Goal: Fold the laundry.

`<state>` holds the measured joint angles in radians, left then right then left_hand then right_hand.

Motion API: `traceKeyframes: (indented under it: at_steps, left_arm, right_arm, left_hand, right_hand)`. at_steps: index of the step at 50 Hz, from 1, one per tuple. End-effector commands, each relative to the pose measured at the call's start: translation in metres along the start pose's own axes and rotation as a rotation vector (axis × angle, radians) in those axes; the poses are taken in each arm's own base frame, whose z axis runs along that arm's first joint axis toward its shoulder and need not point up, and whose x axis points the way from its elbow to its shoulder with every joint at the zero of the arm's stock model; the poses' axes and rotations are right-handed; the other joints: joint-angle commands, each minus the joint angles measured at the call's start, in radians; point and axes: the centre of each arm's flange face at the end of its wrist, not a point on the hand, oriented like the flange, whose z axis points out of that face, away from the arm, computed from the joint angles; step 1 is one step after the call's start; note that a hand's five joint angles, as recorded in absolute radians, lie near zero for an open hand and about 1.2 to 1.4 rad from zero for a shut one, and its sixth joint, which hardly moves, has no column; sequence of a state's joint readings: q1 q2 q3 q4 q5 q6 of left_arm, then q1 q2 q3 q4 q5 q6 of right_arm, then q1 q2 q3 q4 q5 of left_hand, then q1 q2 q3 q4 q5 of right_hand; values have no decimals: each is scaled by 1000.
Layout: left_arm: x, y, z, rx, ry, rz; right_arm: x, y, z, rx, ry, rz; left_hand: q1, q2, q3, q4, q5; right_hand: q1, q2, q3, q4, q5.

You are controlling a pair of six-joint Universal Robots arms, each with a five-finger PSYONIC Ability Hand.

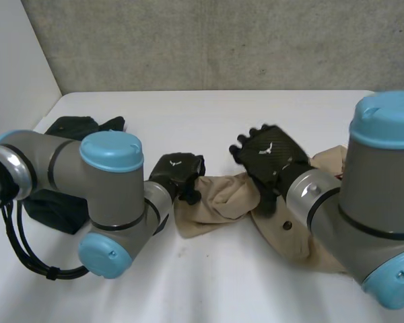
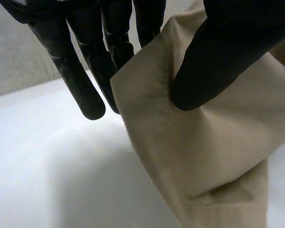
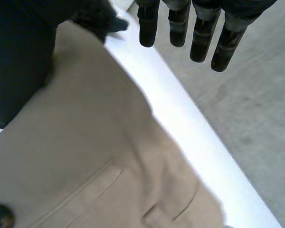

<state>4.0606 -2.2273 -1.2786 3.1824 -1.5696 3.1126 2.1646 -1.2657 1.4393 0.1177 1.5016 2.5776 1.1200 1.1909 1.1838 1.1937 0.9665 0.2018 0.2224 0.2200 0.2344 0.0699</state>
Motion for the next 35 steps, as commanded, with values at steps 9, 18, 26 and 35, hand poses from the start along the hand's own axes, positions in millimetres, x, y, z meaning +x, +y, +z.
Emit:
traceKeyframes:
  at_steps: [9,18,26,35]
  left_arm:
    - [-3,-38,-42,97,-9,2]
    - [-2,-37,-50,98,-9,2]
    - [-3,-37,-50,97,-10,2]
    - [-9,-46,-50,123,-31,3]
  right_arm:
    - [88,-27,-18,-117,10,125]
    - [102,11,25,-218,-43,161]
    - [81,53,51,-338,-127,209]
    - [84,50,51,-277,-85,189]
  left_hand:
    - [276,205,213,203,255]
    - [276,205,213,203,255]
    - [276,205,213,203,255]
    - [276,205,213,203,255]
  right_hand:
    - [-27,-48,-46,-60,-70]
    - [-27,-48,-46,-60,-70]
    - [6,-15,-12,-27,-37]
    - [1194,1174,1176,1162,1152]
